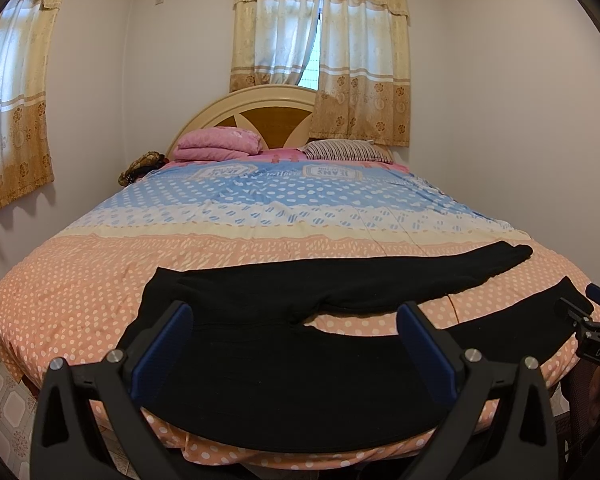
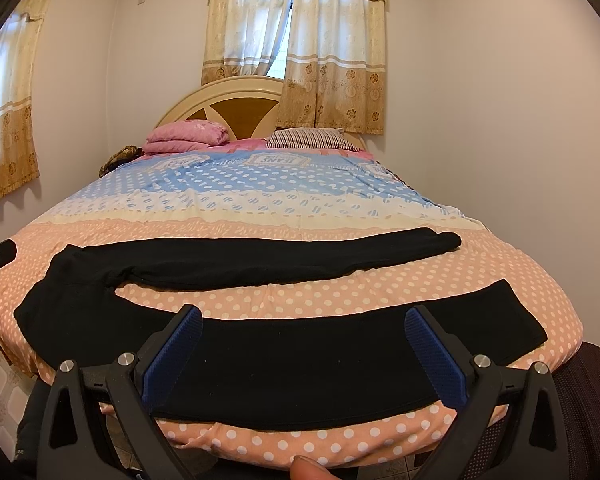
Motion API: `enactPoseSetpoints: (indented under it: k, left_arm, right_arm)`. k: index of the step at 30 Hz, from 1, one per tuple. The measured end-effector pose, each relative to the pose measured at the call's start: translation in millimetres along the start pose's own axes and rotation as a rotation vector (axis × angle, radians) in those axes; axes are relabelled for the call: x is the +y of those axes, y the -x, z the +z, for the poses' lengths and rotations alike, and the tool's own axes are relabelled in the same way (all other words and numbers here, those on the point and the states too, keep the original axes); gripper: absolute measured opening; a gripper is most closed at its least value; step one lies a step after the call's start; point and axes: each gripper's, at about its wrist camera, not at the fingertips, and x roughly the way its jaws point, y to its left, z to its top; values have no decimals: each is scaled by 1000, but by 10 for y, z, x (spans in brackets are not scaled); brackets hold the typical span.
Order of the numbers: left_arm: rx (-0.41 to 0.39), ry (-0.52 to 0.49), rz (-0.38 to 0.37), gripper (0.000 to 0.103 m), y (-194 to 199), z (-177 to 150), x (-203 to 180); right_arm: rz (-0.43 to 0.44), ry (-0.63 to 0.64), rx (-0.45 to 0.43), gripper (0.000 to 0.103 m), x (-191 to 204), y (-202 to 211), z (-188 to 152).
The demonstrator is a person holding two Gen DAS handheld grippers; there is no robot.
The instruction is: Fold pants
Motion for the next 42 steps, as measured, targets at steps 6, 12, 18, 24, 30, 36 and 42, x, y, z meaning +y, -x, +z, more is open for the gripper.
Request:
enactPoseSetpoints:
  k: [6,12,18,24,30,36,42]
  left_arm:
    - [5,5,-1,103,-12,-5,16]
    - [5,5,-1,103,-16,-9,19]
    - [6,6,-2,103,-19,-10,20]
    - [9,7,-3,103,-22,-16,31]
    - [17,9,-5,103,-70,-45,20]
    - [29,11,-7,103,-122,-80,33]
    - [37,13,-6,103,-148,-99,43]
  right_arm:
    - [0,1,2,102,0,-7,4]
    - [1,3,5,102,11,0,-23]
    - [2,5,10,102,19,-19,-31]
    - [1,7,20,102,12,-59,-27]
    - [0,3,31,102,-6,-93,-37]
    - [4,6,43,102,-6,-133,-46]
    - [4,8,49,102,7,-148,-55]
